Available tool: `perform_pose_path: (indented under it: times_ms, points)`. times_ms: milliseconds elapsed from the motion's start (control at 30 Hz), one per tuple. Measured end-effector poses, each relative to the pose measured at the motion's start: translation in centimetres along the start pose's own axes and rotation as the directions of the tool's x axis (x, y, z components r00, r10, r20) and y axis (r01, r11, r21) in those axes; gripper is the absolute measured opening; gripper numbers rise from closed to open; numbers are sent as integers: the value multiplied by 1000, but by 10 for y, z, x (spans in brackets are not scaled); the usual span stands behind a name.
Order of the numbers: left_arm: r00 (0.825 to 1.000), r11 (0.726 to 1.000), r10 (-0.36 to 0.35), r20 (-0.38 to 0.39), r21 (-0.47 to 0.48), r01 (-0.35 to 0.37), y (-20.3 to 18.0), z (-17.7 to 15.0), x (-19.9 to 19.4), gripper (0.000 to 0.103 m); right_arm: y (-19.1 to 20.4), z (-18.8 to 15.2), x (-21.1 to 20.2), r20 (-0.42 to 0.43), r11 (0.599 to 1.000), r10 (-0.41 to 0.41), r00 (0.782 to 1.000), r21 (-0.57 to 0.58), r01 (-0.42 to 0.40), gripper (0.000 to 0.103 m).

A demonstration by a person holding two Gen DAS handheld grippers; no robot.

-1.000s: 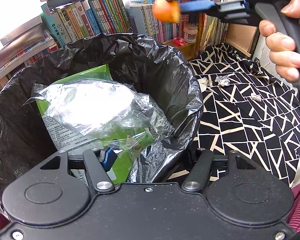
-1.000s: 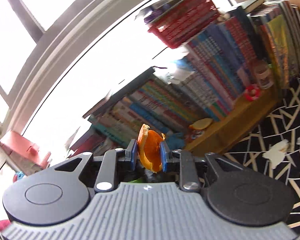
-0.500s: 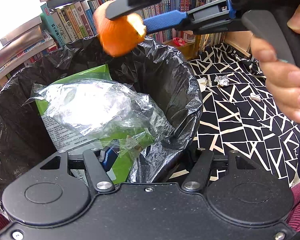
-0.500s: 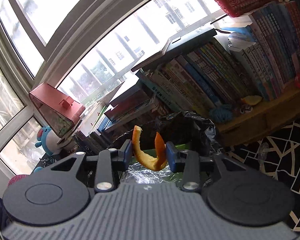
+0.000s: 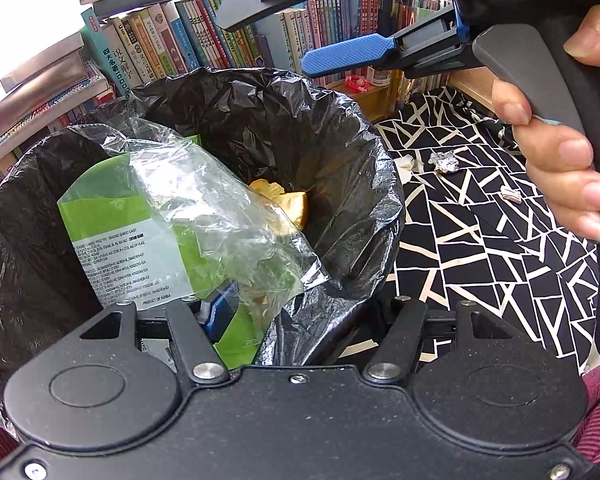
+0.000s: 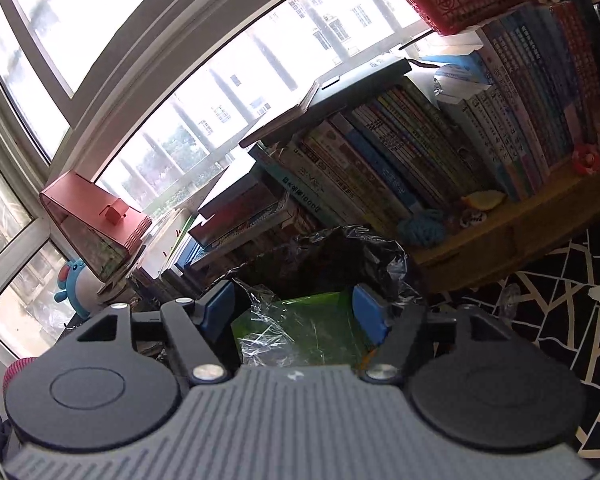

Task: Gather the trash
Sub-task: 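Move the right tool to the small white paper on the cloth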

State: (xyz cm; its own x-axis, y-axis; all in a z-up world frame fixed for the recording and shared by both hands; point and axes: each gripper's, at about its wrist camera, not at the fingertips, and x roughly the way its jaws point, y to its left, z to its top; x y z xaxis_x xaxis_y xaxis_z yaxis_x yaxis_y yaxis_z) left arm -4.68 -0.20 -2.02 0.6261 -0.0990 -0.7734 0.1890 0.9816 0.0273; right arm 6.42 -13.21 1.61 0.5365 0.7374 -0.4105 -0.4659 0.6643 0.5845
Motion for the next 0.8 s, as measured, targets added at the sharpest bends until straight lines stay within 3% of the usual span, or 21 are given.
perform_pose_path:
  times_ms: [467,600,700,800]
  points:
    - [1000,1000,0,0,1,0,0,0,0,61,-15,6,-6,54,996,-88,995,32,86,87]
    - [1000,1000,-1,-1,0,1,0,0,0,61,-25,10,-12,91,987,-152,984,58,147,89]
    - [1000,1000,0,0,0,0,0,0,0,61,-42,17,-22,139,970,-239,961,88,229,95]
    - [1000,1000,1,-1,-2,-1,1,1,1,61,-70,28,-41,207,922,-388,898,97,376,95]
